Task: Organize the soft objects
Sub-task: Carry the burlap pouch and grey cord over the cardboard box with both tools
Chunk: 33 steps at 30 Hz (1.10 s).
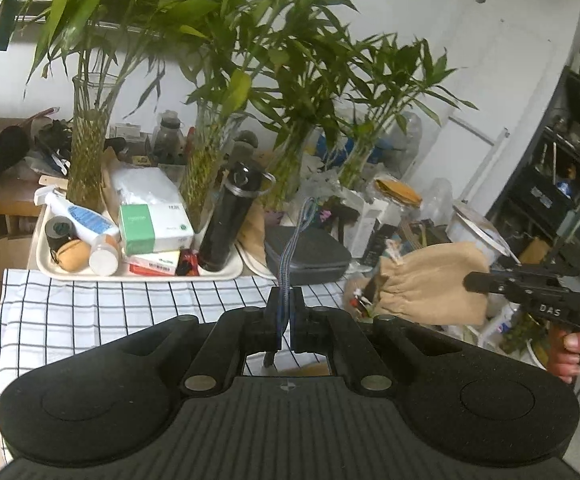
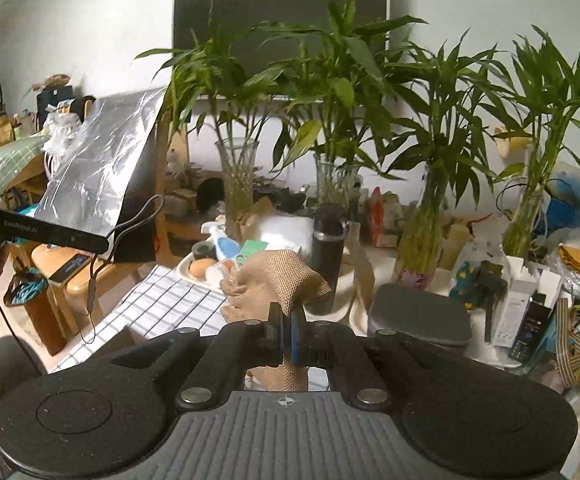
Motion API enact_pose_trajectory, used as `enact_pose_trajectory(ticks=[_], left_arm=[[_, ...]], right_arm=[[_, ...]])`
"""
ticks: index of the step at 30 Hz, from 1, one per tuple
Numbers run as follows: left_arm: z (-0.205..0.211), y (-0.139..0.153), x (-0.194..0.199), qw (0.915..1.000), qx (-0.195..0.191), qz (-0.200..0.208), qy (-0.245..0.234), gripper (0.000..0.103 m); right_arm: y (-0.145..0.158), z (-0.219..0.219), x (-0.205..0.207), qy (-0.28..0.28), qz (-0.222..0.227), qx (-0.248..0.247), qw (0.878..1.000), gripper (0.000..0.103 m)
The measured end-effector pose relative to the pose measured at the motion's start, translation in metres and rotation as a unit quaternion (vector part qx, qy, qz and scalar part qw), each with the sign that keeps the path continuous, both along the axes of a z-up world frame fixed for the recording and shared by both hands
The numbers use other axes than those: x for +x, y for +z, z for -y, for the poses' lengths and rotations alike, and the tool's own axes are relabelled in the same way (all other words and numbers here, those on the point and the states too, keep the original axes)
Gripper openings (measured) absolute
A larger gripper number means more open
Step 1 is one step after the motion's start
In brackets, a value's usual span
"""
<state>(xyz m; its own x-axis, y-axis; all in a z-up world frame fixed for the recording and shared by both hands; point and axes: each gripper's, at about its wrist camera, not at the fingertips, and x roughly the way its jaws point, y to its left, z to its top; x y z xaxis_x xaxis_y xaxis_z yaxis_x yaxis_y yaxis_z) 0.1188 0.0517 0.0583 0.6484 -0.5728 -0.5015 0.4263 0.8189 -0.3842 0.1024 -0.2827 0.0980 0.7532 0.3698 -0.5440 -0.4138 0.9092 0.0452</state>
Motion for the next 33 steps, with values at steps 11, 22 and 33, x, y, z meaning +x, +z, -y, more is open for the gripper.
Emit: enact_pose_trajectory(ticks=[11, 22, 33], left_arm=[[0.01, -0.016, -0.033, 0.9994, 0.007, -0.013, -0.03, 0.003], [0.031, -0.046, -0.041, 0.9942, 0.065, -0.034, -0.079, 0.007], [0.024, -0.049, -0.057, 0.9949, 0.085, -0.022, -0.05, 0.049]], right_arm=[[-0.016, -0.006, -0.039, -0.002, -0.006, -0.001, 1.0, 0.006], [-0.018, -0.004, -0.054, -0.008, -0.008, 0.013, 1.0, 0.006], [-0.034, 0.001, -0.063, -0.001, -0.022, 0.012, 1.0, 0.006]])
